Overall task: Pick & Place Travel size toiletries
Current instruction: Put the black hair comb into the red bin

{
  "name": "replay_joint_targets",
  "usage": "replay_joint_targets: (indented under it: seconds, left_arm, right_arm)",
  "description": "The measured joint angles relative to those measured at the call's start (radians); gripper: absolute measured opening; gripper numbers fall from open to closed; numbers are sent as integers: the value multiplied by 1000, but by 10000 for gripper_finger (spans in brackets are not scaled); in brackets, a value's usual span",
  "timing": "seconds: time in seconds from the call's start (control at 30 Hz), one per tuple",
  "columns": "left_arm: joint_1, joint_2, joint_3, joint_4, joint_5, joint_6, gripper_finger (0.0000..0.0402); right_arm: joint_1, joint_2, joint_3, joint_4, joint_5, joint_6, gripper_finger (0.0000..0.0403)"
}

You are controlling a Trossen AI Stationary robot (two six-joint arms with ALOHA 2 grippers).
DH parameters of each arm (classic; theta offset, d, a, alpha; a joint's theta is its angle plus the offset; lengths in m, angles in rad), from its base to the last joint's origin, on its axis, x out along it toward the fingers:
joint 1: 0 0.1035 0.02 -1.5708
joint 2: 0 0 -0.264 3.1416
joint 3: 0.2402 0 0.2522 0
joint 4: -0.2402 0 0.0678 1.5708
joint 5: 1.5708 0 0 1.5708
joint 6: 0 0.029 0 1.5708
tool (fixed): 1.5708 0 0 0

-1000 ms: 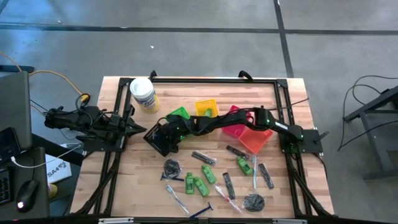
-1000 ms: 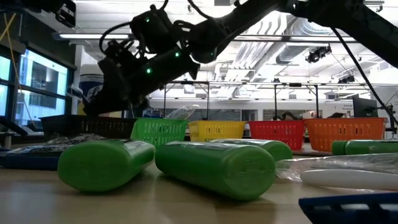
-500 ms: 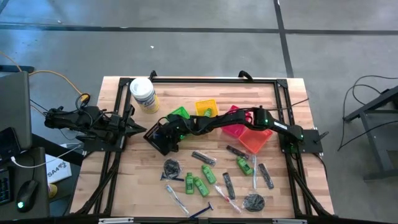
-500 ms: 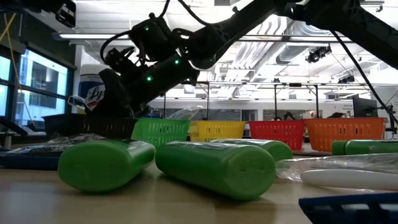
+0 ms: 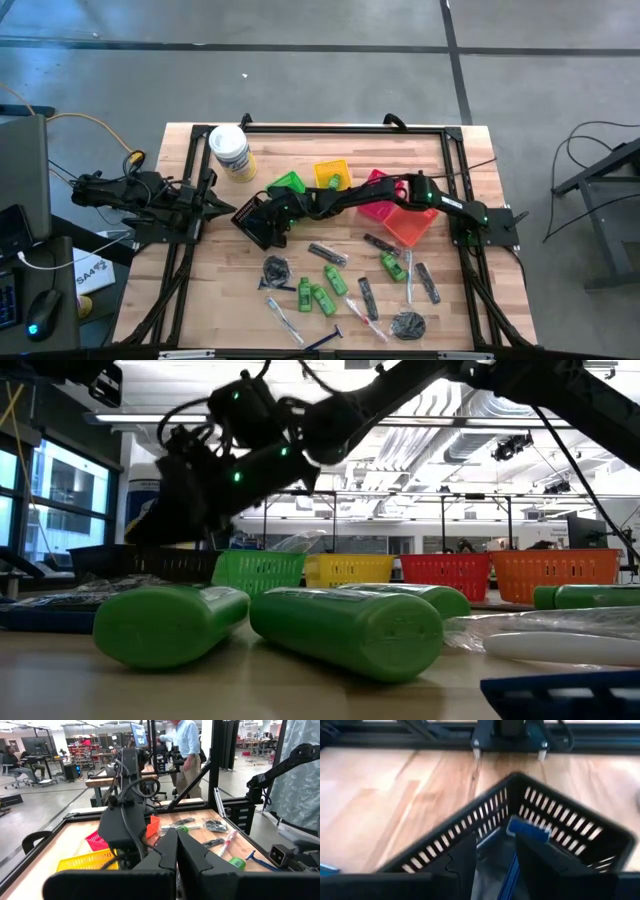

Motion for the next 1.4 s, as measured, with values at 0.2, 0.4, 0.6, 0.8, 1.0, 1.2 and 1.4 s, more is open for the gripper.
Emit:
replay_joint_targets:
  seconds: [0.2, 0.4, 0.6, 0.8, 1.0, 1.2, 1.4]
  left_arm:
    - [0, 0, 0, 0, 0, -4, 0]
    - [0, 0, 0, 0, -1, -27, 0]
    - [0, 0, 0, 1, -37, -27, 0]
    - [0, 0, 0, -1, -40, -42, 0]
    - [0, 0, 0, -8, -40, -52, 0]
    - [0, 0, 0, -44, -49, -36, 0]
    - [0, 0, 0, -52, -53, -88, 0]
  right_arm:
    - [19, -183, 2, -169, -1, -11, 118]
    - [139, -416, 0, -434, 194, -119, 71]
    - [305, -682, 2, -480, 317, -183, 9]
    - [384, -938, -94, -490, 374, -120, 4]
    - [385, -1238, -351, -445, 424, -58, 3]
    - [384, -1519, -812, -192, 422, -52, 3]
    - [316, -1772, -1185, -58, 413, -20, 4]
